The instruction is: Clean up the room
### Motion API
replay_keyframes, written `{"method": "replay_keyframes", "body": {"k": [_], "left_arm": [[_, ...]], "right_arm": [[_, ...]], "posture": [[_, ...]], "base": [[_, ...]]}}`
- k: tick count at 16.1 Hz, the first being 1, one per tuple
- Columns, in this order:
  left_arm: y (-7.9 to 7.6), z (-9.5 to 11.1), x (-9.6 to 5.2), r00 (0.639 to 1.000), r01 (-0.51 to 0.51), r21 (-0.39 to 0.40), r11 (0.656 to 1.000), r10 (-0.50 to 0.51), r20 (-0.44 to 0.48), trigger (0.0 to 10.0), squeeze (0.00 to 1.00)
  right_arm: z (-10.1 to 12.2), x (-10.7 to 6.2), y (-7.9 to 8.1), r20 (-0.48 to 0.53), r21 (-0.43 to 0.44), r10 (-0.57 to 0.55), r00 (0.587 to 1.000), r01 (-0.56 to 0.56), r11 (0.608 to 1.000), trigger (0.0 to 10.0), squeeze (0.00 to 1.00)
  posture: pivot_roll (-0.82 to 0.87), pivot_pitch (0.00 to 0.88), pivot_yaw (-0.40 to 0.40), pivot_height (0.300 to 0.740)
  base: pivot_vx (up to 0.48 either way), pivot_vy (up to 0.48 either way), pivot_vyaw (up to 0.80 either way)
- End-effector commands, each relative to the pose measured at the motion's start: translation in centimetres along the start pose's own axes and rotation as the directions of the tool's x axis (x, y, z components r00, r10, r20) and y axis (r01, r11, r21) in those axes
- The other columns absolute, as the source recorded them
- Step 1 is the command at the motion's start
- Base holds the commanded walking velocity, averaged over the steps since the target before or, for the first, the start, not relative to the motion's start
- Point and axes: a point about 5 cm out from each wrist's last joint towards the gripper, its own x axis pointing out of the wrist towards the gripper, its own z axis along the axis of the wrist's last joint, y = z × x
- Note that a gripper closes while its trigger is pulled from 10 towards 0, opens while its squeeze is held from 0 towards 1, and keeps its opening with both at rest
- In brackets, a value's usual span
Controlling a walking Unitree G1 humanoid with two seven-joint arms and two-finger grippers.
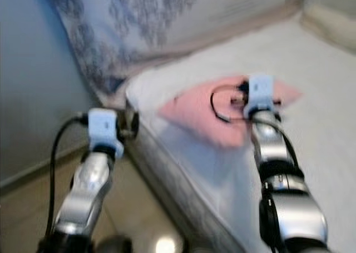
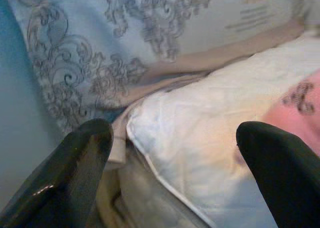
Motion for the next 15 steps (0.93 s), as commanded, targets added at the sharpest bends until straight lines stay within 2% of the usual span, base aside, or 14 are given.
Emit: {"method": "replay_keyframes", "body": {"k": [1, 5, 7, 11, 15], "left_arm": [[0.76, -0.16, -0.21, 1.000, -0.015, 0.031, 0.999, 0.015, -0.002, 10.0, 0.00], [0.80, -0.45, -0.08, 1.000, -0.018, 0.073, 0.997, 0.019, -0.019, 10.0, 0.00], [0.18, -0.22, 0.00, 1.000, 0.029, 0.097, 0.995, -0.029, 0.001, 10.0, 0.00], [0.19, -0.06, 0.05, 1.000, 0.029, 0.113, 0.993, -0.030, 0.003, 10.0, 0.00], [0.36, 0.00, 0.04, 1.000, 0.017, 0.104, 0.994, -0.018, 0.010, 10.0, 0.00]], "right_arm": [[1.13, 0.48, 0.45, 0.042, 0.003, 0.001, 0.999, -0.001, 1.000, 10.0, 0.00], [1.20, 0.50, 0.28, 0.047, 0.011, 0.000, 0.999, -0.001, 1.000, 10.0, 0.00], [1.35, 0.45, -0.03, 0.065, 0.019, -0.019, 0.998, 0.018, 1.000, 10.0, 0.00], [1.34, 0.42, 0.02, 0.066, 0.022, -0.020, 0.998, 0.019, 1.000, 10.0, 0.00], [1.39, 0.42, 0.04, 0.071, 0.017, -0.021, 0.997, 0.020, 1.000, 10.0, 0.00]], "posture": [[0.06, 0.059, -0.051, 0.740], [0.06, 0.064, -0.049, 0.740], [0.05, 0.064, -0.047, 0.740], [0.05, 0.067, -0.042, 0.740], [0.05, 0.069, -0.045, 0.740]], "base": [[0.000, 0.000, 0.64], [0.000, 0.000, 0.56], [0.000, 0.000, 0.51], [0.385, -0.278, 0.13], [0.432, 0.000, 0.00]]}}
